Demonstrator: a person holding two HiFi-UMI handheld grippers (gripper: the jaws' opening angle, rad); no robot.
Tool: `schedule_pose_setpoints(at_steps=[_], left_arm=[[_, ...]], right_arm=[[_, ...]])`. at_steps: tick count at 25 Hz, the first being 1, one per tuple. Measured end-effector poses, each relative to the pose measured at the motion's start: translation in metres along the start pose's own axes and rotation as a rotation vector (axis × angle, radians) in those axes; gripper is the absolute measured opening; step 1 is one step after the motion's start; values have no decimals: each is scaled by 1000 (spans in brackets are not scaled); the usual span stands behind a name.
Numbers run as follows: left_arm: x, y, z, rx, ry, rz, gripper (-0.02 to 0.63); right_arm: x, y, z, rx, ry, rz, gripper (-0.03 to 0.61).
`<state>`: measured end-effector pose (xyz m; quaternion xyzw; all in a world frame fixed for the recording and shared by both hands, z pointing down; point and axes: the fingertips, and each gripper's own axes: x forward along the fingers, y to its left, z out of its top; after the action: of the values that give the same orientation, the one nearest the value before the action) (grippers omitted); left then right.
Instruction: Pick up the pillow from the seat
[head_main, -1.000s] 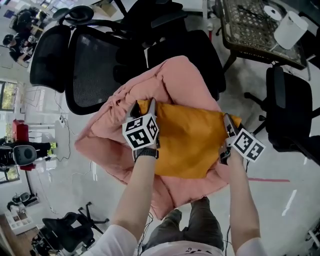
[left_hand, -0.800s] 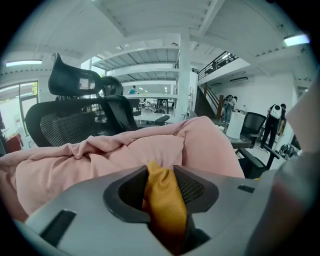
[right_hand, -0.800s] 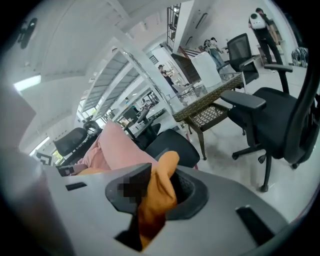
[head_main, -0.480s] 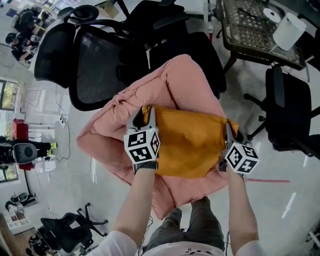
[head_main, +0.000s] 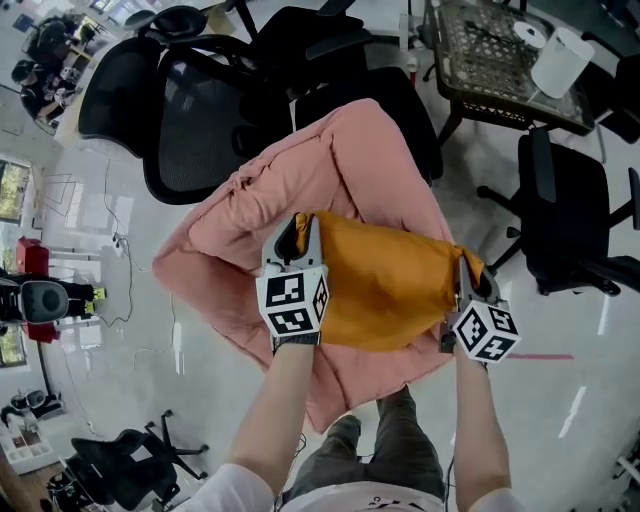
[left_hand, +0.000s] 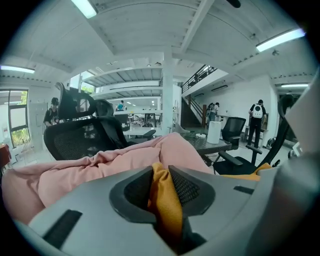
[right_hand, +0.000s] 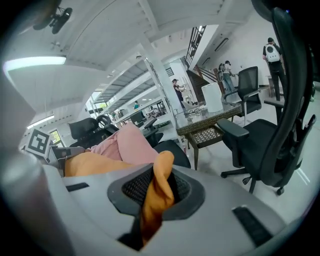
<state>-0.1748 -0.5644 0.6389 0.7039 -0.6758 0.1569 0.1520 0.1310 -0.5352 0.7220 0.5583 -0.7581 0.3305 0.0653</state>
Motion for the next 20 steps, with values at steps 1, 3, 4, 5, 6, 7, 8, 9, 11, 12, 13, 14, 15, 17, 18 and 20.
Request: schedule_pose_setpoints(at_steps=[1,3,4,5,6,7,8,9,11,12,13,14,15,17,18,20], left_arm=[[-9,-2,1,7,-8,-7,103],[-28,-2,4,12,-25,-17,98],[-39,-1,6,11,-35,-20,95],[-49,0,8,9,-46,-23,93],[-59,1,10,5,-57,-24,91],[-69,2,13,1,-69,-26,87],[-77,2,16,-5,-80,-28,86],[-85,1,18,-11,-91,-30,86],[-101,0,23,-20,-112,-36,82],[-110,1,26,-24,-122,-40,80],[-118,1,28,-27,-132,-45,80],[-127,1,31,-31,-141,-49,78],[-136,1,34,-35,-150,-53,78],[-152,2,42,-42,-172,-62,77],[-161,3,47,-44,-183,-67,77],[-179,6,57,-49,-205,-78,77]], right_arm=[[-7,2,0,-8,-10,-2,54],[-22,10,2,-28,-32,-3,54],[-30,15,2,-40,-43,-1,53],[-37,21,3,-52,-55,2,52],[-45,26,5,-62,-68,7,52],[-52,30,7,-69,-82,14,52],[-59,34,10,-74,-96,20,52],[-66,37,12,-79,-109,25,52],[-81,44,18,-89,-132,33,51],[-90,49,21,-93,-143,36,51],[-99,53,23,-97,-153,39,49],[-108,58,26,-101,-163,40,49],[-117,63,28,-105,-173,42,48],[-135,73,35,-115,-195,44,48],[-144,79,39,-121,-207,46,46],[-164,93,49,-134,-234,50,46]])
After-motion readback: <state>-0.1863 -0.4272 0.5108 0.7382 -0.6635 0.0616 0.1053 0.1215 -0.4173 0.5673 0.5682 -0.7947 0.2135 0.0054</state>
